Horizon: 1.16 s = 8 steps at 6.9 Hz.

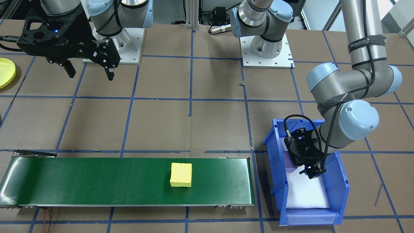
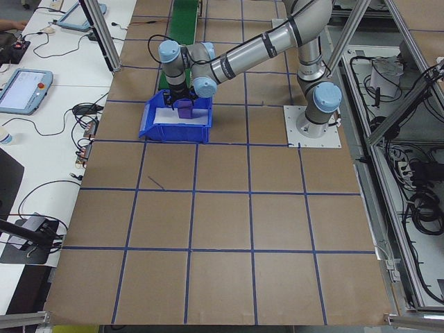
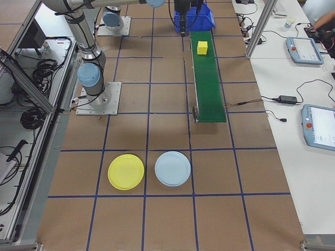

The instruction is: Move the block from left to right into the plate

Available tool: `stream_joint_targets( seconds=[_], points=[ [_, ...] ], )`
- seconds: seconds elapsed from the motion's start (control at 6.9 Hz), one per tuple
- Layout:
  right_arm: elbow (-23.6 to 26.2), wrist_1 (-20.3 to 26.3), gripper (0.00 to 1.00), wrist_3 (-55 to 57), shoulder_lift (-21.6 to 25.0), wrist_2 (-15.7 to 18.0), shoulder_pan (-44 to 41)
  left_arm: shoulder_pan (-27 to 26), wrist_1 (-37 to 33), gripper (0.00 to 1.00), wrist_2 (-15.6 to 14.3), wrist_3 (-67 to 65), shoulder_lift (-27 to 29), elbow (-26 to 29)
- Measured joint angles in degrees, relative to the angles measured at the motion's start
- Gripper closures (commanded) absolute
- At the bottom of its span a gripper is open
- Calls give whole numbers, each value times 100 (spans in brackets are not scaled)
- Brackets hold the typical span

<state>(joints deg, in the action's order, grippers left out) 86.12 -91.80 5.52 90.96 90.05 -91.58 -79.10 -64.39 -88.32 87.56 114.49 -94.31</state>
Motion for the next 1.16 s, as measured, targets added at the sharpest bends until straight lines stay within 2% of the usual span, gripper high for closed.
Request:
stream_joint_targets(
  seconds=[0.15,0.29,0.44,0.73,1.02,1.16],
  points=[
    [1,-5,0,1,-4,-8,0,-2,80,0,116,210,46,-80],
    [1,-8,0,1,-6,-10,0,-2,226,9,175,466,82,-194],
    [1,-9,0,-1,-7,-8,0,-2,419,33,204,615,129,-263],
    [1,-11,0,-12,-8,-5,5,-1,555,71,197,692,146,-276],
    [-4,-13,0,-16,-8,-1,8,5,570,76,129,503,22,-176],
    [-6,-16,0,-29,-8,-3,11,11,562,76,69,-115,-125,-89]
  ],
)
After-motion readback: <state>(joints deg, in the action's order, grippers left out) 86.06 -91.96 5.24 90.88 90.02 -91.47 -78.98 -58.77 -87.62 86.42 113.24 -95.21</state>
